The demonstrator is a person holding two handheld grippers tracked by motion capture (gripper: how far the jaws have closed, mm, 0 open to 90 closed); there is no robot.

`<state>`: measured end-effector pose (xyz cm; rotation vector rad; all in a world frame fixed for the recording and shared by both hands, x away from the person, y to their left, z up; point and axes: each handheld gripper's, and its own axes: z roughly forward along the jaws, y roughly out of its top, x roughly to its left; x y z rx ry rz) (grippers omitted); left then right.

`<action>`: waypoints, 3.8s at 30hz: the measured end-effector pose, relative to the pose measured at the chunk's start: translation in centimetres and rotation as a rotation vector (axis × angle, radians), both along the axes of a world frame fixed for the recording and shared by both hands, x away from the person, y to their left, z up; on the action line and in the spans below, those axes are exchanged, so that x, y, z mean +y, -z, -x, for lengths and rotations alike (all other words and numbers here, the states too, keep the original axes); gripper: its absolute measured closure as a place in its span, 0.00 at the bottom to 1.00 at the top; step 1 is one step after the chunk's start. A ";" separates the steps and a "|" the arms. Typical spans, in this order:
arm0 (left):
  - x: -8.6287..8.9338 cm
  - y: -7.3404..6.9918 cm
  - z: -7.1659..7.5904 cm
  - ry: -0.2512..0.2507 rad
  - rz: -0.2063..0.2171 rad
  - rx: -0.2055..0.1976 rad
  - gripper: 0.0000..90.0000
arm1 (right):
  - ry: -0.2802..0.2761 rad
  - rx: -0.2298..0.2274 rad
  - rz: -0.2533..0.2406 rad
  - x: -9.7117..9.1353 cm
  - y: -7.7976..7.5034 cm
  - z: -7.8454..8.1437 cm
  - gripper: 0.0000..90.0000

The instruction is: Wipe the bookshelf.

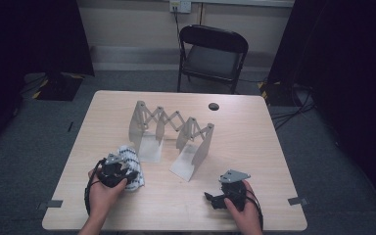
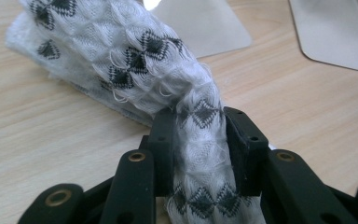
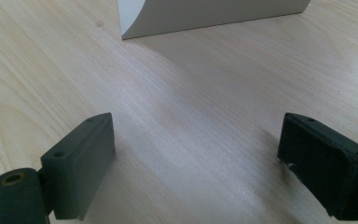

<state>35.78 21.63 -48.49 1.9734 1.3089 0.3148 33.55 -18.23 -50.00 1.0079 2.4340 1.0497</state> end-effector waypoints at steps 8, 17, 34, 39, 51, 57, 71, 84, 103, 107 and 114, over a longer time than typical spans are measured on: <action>-1.5 0.0 0.5 0.036 0.005 -0.001 0.73 | 0.002 0.002 0.002 0.0 0.0 0.1 0.11; -3.2 0.1 0.4 0.088 0.021 0.008 0.71 | 0.001 -0.001 0.001 0.0 0.0 0.1 0.11; -6.4 -0.2 1.4 0.205 -0.039 -0.008 0.51 | 0.001 -0.001 0.001 0.0 0.0 0.1 0.11; -7.3 0.0 1.6 0.221 -0.040 -0.012 0.46 | 0.000 0.001 0.000 0.0 0.0 0.0 0.11; -9.3 -0.7 2.6 0.281 -0.067 -0.059 0.41 | -0.006 0.000 0.001 0.0 0.0 0.1 0.12; -7.8 -2.0 2.3 0.253 -0.068 -0.074 0.42 | -0.044 -0.019 0.046 0.0 -0.6 0.4 0.15; -4.9 -0.8 2.1 0.192 -0.141 -0.054 0.44 | -0.054 -0.041 0.002 0.4 -1.9 1.4 0.17; -10.5 0.2 3.6 0.336 -0.081 -0.058 0.44 | -0.080 -0.028 0.010 1.1 -2.5 1.6 0.21; -3.2 0.3 3.4 0.228 -0.133 -0.064 0.31 | -0.145 0.034 -0.073 6.3 -4.3 0.7 0.43; -2.3 0.5 3.4 0.213 -0.135 -0.080 0.30 | -0.175 0.062 -0.052 7.8 -2.9 0.7 0.45; -0.9 0.9 3.6 0.207 -0.152 -0.109 0.26 | -0.171 0.091 -0.061 7.3 -1.3 0.6 0.60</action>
